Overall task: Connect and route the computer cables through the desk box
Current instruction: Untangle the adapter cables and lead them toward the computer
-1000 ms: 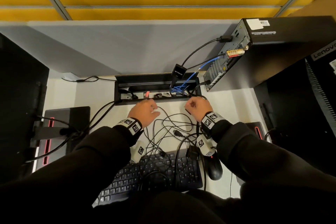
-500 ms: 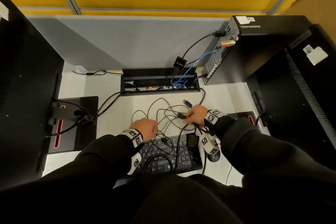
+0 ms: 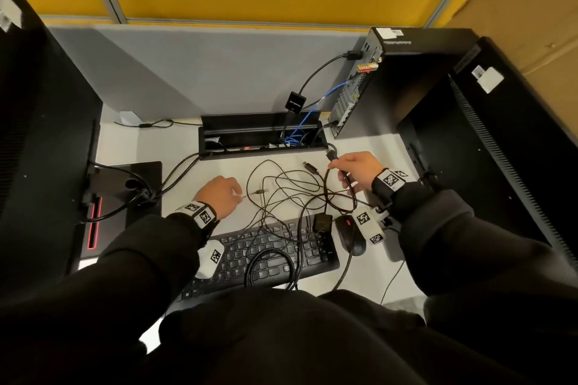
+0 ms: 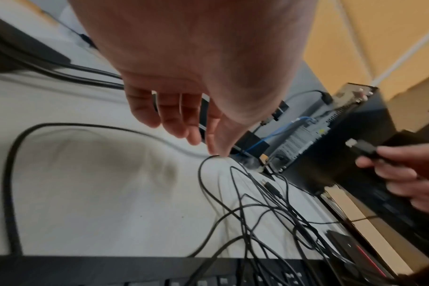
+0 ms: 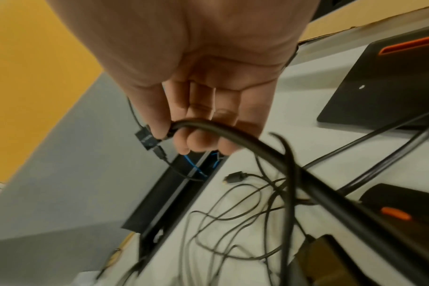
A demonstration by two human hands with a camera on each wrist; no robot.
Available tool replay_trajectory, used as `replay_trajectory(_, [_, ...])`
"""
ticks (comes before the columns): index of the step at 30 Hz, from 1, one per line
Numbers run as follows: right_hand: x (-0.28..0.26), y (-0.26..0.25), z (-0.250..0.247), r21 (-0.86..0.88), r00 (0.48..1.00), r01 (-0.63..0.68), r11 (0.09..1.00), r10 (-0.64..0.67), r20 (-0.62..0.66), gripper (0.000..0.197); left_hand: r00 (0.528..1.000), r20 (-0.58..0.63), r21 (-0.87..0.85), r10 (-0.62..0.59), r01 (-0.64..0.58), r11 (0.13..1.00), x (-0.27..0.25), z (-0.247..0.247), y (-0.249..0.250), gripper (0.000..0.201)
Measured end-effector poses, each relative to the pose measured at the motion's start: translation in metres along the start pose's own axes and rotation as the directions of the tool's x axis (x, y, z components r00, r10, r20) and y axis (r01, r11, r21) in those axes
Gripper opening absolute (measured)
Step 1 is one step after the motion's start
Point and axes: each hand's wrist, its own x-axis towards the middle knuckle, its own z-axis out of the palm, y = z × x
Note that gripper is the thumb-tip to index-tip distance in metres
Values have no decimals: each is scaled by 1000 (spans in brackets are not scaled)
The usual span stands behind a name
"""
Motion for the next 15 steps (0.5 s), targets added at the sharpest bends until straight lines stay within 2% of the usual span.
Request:
replay_trajectory(2, [-14,-10,3,26,998,15,1000,-17,57,21,997,-13,-78,82,-83,994,-7,-1,20,32])
replay_trajectory(4, [-26,-22,9,59,995,45,997,-50,84,22,969,54,-234,242,-224,946,-18,-5,57,40])
replay_trajectory(5, [-31,-28,12,81,993,64,995,-71,89,22,936,144,-295,322,-270,916,-27,-5,78,45])
replay_trajectory(7, [-38,-38,16,126,989,102,987,-113,90,23,832,354,-329,427,-317,890,-45,-2,117,52])
replay_trajectory(9, [-42,-45,15,159,986,132,978,-146,78,23,747,481,-351,459,-316,881,-52,9,140,42])
replay_trajectory(10, [-42,-46,13,165,985,143,976,-157,78,23,731,494,-375,470,-308,874,-53,14,144,31])
replay_trajectory(11, [-43,-45,10,163,983,150,975,-165,83,24,738,474,-407,481,-301,863,-54,14,147,21])
replay_trajectory(12, [-43,-43,5,157,981,153,976,-169,92,24,768,431,-433,473,-285,855,-54,11,148,19])
replay_trajectory(15, [-40,-27,-7,158,985,148,976,-160,69,23,896,249,-578,367,-167,799,-48,-10,132,25])
